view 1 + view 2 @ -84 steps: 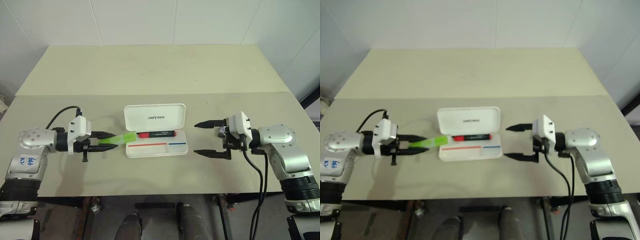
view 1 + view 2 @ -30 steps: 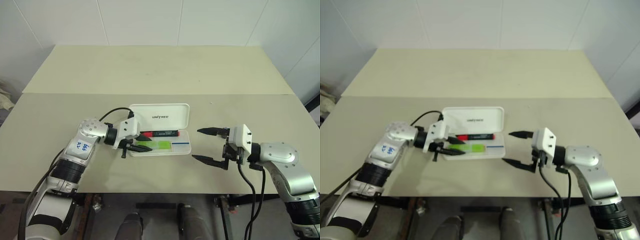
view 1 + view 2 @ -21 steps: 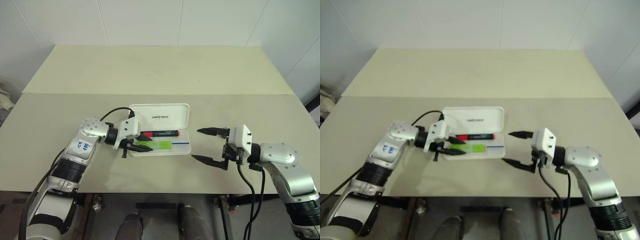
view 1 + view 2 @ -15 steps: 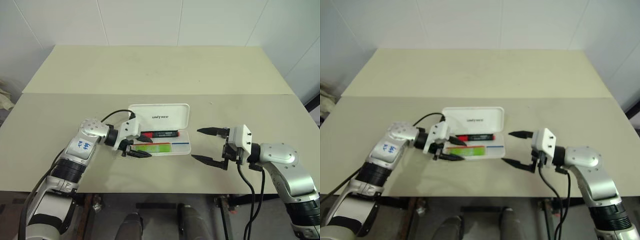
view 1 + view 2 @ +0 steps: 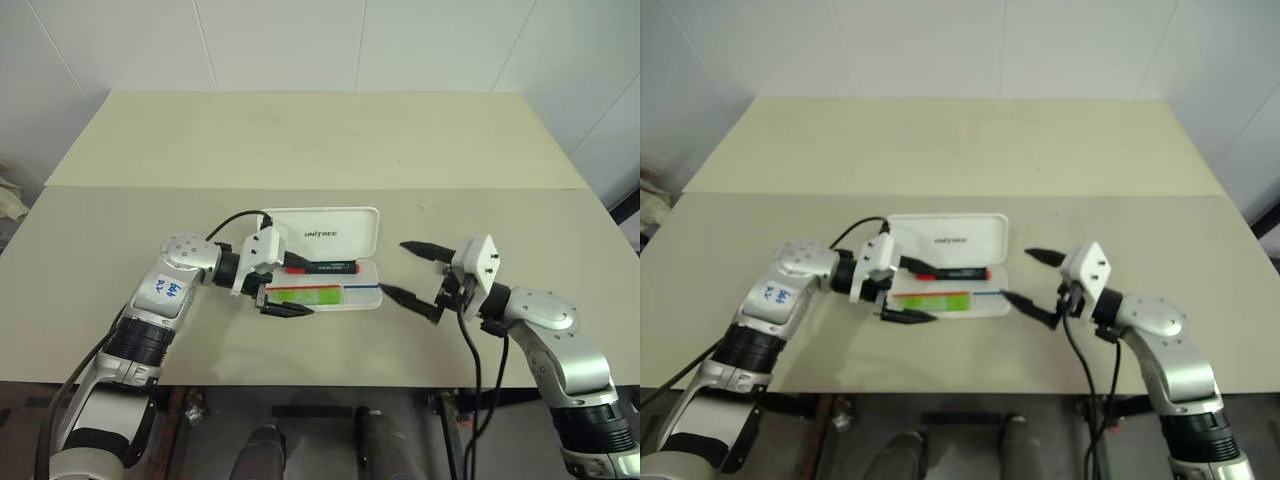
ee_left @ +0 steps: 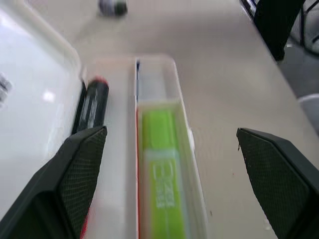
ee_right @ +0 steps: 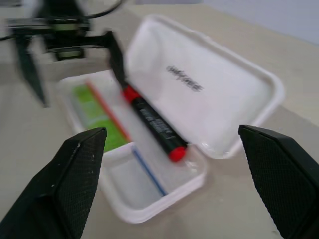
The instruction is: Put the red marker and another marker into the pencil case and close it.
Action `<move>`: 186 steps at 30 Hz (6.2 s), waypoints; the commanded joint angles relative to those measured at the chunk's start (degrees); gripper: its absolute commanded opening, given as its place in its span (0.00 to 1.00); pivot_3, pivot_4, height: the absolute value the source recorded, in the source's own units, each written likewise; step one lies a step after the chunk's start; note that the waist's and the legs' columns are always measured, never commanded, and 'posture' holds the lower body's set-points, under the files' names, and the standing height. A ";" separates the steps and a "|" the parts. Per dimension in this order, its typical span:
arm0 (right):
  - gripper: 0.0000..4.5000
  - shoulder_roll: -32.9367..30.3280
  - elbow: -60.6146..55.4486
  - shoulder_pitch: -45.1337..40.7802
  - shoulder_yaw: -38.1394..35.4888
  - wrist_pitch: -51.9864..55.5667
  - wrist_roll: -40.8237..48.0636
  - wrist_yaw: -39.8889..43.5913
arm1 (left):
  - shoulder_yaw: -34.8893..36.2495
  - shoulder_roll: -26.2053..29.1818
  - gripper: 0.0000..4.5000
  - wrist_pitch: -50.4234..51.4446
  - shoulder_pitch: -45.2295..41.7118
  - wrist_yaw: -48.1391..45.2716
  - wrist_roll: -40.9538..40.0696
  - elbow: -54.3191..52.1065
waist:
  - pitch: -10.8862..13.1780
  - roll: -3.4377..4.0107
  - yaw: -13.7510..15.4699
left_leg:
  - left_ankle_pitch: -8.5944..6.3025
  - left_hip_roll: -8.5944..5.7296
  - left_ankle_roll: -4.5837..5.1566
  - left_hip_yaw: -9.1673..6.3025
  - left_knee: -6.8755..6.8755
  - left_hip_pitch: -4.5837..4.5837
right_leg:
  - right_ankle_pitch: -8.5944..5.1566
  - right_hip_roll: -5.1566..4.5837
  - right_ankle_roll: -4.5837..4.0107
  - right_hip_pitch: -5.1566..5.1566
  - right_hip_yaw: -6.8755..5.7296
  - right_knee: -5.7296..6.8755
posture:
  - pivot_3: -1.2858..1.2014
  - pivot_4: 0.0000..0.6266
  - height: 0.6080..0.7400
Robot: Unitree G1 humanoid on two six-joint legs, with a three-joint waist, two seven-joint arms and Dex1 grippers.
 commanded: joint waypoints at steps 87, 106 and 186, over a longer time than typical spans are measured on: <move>0.09 2.34 34.51 -24.35 13.90 -17.35 -5.99 40.12 | 21.76 12.63 1.00 -0.03 13.87 -0.03 -14.00 -4.75 | -0.02 -0.04 -1.55 | 0.01 0.03 0.00 0.08 -0.45 -0.02 | 0.06 0.02 0.03 -0.16 0.09 -0.22 | 0.52 0.24 1.00; 0.09 5.96 35.86 -25.13 14.56 -18.01 -8.17 39.81 | 21.41 11.61 1.00 0.68 15.34 1.35 -14.68 -7.33 | -0.02 -0.04 -1.68 | 0.02 0.04 -0.02 0.08 -0.41 0.07 | 0.05 0.03 0.00 -0.16 0.10 -0.04 | 0.52 0.24 1.00; 1.00 -7.17 11.26 -15.67 1.01 -2.23 3.80 29.48 | 19.74 -3.61 0.01 -5.13 -4.19 23.18 -7.86 17.21 | -0.02 -0.05 -0.59 | 0.02 -0.01 -0.01 0.11 -0.05 -0.02 | 0.13 0.03 0.14 -0.10 0.15 -0.03 | 0.52 0.24 1.00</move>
